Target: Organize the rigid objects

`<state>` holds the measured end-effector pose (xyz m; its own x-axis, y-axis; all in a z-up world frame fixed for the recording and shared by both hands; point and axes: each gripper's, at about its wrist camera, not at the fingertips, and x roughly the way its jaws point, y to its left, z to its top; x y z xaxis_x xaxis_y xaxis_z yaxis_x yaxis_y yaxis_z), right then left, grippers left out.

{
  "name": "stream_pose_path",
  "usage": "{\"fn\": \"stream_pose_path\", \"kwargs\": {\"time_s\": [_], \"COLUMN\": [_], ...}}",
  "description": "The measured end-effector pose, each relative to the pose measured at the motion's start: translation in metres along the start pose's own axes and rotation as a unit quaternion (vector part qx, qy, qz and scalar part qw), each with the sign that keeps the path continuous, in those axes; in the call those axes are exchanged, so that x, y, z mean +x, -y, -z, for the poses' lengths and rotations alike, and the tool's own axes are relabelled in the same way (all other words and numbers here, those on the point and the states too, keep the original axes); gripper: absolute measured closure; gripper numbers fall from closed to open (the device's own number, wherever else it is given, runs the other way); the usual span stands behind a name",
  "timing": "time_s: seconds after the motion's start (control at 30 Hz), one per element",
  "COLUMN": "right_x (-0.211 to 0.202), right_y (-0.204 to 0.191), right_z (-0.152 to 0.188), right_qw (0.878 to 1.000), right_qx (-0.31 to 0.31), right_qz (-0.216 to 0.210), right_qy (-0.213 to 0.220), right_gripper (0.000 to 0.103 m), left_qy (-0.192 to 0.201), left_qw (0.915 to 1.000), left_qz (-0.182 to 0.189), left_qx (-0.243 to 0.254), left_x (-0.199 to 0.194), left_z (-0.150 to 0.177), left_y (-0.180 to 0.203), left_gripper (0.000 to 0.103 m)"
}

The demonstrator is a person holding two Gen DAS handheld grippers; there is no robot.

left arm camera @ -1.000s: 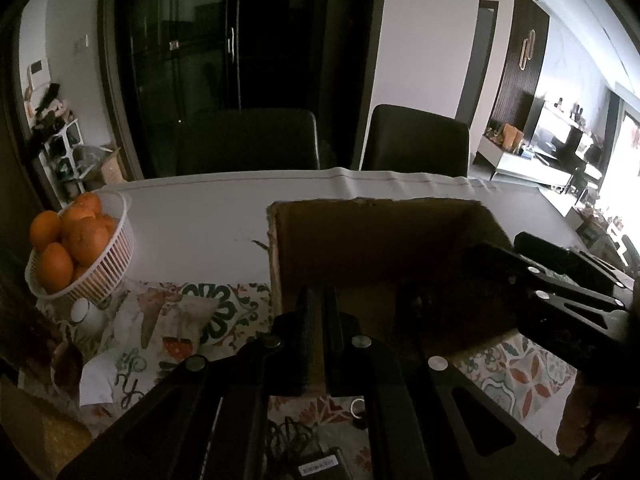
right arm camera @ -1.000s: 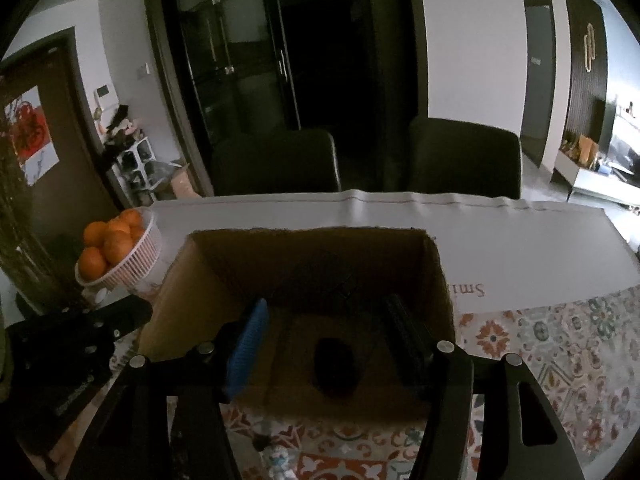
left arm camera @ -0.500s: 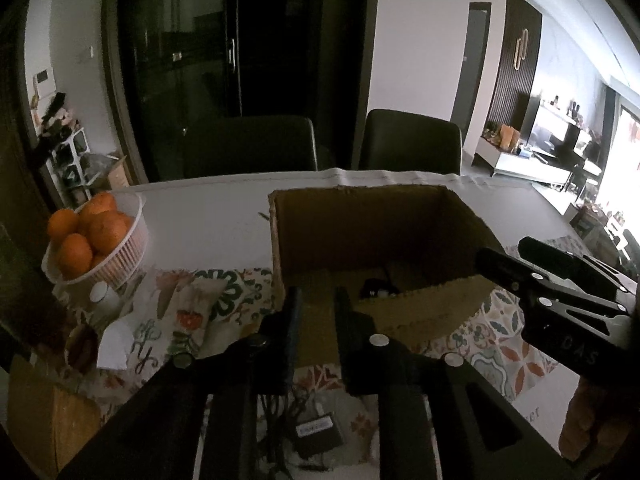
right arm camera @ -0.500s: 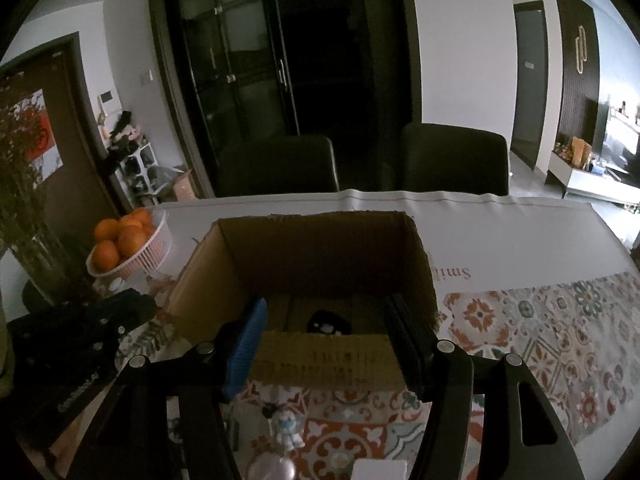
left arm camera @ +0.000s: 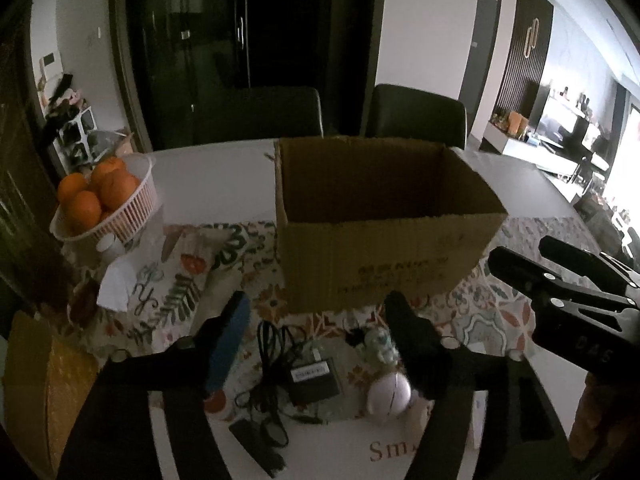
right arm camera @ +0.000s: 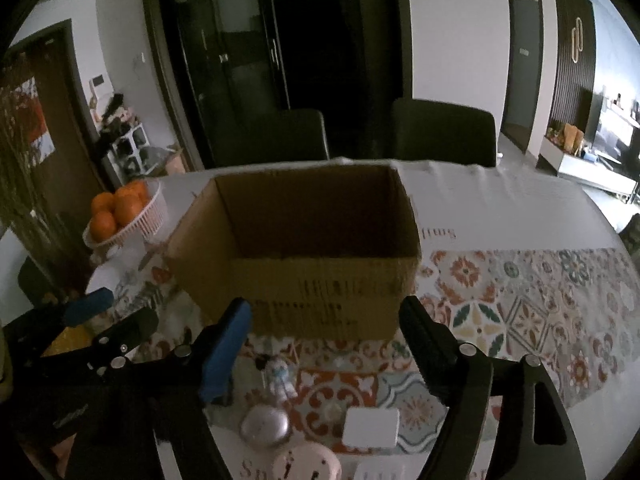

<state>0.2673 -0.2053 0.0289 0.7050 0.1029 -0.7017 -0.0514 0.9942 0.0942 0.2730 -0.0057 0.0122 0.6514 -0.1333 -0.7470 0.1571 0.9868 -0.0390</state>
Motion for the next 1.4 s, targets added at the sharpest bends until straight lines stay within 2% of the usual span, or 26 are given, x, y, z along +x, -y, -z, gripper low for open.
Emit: {"fn": "stream_pose_path", "kwargs": {"time_s": [0.13, 0.33, 0.77, 1.07, 1.2, 1.4], "right_x": [0.003, 0.018, 0.062, 0.088, 0.098, 0.107], "right_y": [0.005, 0.009, 0.016, 0.029, 0.032, 0.039], "right_z": [0.013, 0.028, 0.053, 0.066, 0.072, 0.080], "right_qw": [1.000, 0.997, 0.979, 0.969, 0.967, 0.965], "right_qx": [0.008, 0.017, 0.023, 0.040, 0.049, 0.075], "right_qz": [0.004, 0.004, 0.022, 0.040, 0.045, 0.049], "right_qy": [-0.023, -0.075, -0.202, -0.242, -0.248, -0.245], "right_gripper": [0.019, 0.019, 0.019, 0.019, 0.019, 0.019], "left_qy": [-0.022, -0.063, -0.143, -0.172, -0.181, -0.193], "left_qw": [0.9998, 0.9979, 0.9896, 0.9845, 0.9825, 0.9798], "left_qz": [0.005, 0.010, 0.001, -0.022, -0.034, -0.034], "left_qx": [0.000, -0.009, -0.017, -0.024, -0.029, -0.038], "left_x": [0.005, 0.020, 0.064, 0.094, 0.106, 0.118], "left_z": [0.011, 0.025, 0.047, 0.054, 0.059, 0.065], "left_y": [0.001, -0.001, -0.003, -0.002, -0.004, -0.004], "left_gripper": [0.024, 0.019, 0.019, 0.019, 0.019, 0.020]}}
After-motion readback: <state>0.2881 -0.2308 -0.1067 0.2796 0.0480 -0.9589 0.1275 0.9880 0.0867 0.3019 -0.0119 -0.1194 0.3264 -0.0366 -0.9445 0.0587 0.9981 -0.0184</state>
